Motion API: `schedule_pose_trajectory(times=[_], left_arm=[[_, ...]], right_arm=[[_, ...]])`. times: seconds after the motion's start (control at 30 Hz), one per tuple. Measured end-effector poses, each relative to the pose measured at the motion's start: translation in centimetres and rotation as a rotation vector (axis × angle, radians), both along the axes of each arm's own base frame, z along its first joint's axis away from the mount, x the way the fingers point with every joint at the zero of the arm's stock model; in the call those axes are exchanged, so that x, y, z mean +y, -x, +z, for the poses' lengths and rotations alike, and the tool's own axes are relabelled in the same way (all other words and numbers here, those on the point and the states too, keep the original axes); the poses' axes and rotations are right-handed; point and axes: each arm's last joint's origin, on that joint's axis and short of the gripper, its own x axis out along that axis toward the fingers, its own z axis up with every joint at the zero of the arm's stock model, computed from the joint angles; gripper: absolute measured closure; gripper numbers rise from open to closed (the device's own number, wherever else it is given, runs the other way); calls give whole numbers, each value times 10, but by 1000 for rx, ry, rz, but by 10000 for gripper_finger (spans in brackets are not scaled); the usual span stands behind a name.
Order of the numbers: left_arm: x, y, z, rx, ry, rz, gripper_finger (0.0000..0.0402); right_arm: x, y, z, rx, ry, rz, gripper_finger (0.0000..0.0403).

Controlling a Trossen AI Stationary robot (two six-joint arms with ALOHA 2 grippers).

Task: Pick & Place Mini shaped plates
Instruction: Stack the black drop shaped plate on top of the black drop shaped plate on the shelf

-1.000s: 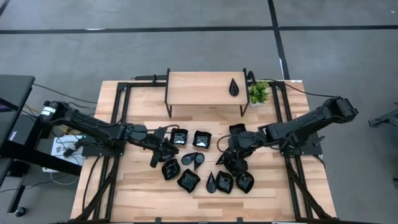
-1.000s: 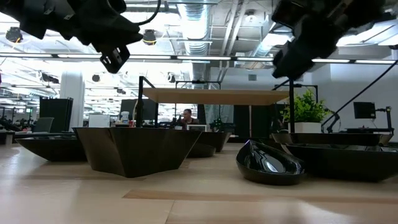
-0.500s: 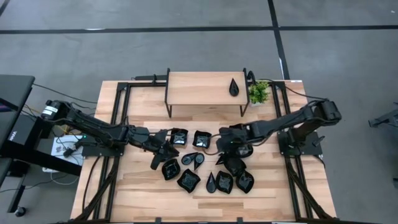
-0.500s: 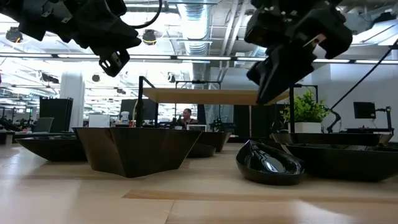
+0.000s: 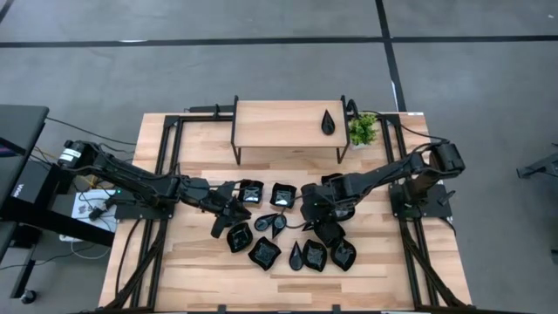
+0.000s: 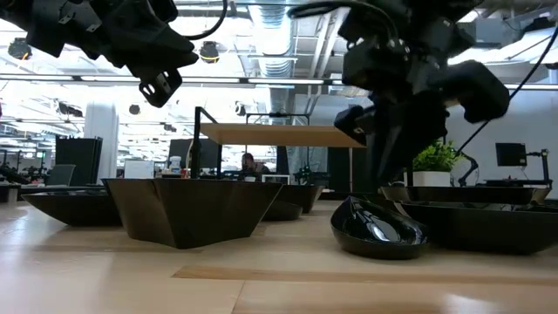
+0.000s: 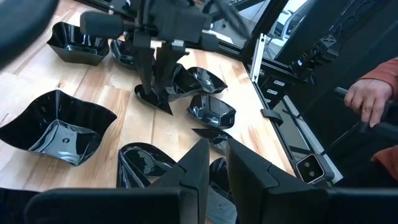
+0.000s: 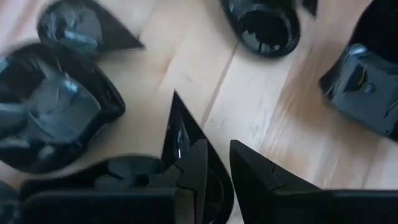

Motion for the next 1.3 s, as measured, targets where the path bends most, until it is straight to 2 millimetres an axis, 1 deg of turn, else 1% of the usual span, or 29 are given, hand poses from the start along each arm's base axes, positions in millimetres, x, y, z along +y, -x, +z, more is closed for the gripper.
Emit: schedule_pose_trajectory(times=[0.13, 0.3, 0.6, 0.8, 1.1, 1.23, 1.3], left_arm=[[0, 0, 0, 0, 0, 0, 346], [0, 0, 0, 0, 0, 0, 346], [0, 0, 0, 0, 0, 0, 346], [0, 0, 0, 0, 0, 0, 346], [0, 0, 0, 0, 0, 0, 346], [0, 0, 0, 0, 0, 0, 346], [0, 0, 0, 0, 1, 0, 346]], right_arm=[[0, 0, -4, 22, 7, 5, 338], [-1, 3, -5, 44, 34, 43, 338], [-9, 4, -6, 69, 26, -5, 338], [-12, 7, -5, 128, 33, -14, 338], [-8, 10, 0, 174, 30, -26, 338], [-3, 11, 0, 164, 99, -35, 338], [-2, 11, 0, 164, 107, -35, 338]])
